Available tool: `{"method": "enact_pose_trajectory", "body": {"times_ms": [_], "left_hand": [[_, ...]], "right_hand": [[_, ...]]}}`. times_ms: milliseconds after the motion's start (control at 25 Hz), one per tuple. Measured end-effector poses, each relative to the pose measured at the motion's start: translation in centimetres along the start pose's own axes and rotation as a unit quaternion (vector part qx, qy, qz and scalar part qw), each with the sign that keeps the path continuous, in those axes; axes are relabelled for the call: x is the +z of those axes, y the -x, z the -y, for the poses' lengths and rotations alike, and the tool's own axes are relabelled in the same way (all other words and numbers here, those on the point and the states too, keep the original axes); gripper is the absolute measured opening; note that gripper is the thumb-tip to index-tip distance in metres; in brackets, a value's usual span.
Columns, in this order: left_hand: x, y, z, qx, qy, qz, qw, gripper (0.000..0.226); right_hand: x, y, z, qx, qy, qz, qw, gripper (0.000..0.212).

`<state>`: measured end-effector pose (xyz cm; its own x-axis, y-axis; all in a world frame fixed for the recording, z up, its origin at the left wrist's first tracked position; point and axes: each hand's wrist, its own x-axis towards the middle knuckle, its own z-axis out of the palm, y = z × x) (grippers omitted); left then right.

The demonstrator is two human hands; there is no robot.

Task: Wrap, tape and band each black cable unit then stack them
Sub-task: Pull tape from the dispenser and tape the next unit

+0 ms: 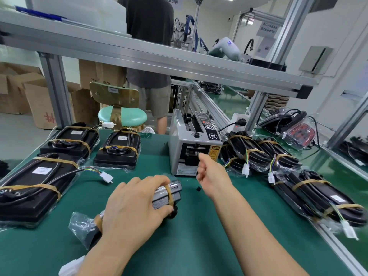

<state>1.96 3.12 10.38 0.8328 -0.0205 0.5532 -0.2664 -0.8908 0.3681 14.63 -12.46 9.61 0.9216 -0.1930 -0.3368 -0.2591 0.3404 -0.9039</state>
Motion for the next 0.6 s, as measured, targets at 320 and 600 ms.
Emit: {"method": "enact_pose_trajectory", "body": {"times_ms": [320, 600], "left_hand": [[1.1, 0.1, -0.8, -0.059, -0.069, -0.023, 0.996, 0.058], [1.4, 0.3, -0.9, -0.081, -0.076, -0.029, 0.993, 0.057]], "right_hand": [[-1.6, 7.6, -2.6, -0.130, 0.133, 0.136, 0.973, 0.022], [-1.2, 8.2, -4.0, -0.141, 0.147, 0.106, 0.973, 0.015]]}}
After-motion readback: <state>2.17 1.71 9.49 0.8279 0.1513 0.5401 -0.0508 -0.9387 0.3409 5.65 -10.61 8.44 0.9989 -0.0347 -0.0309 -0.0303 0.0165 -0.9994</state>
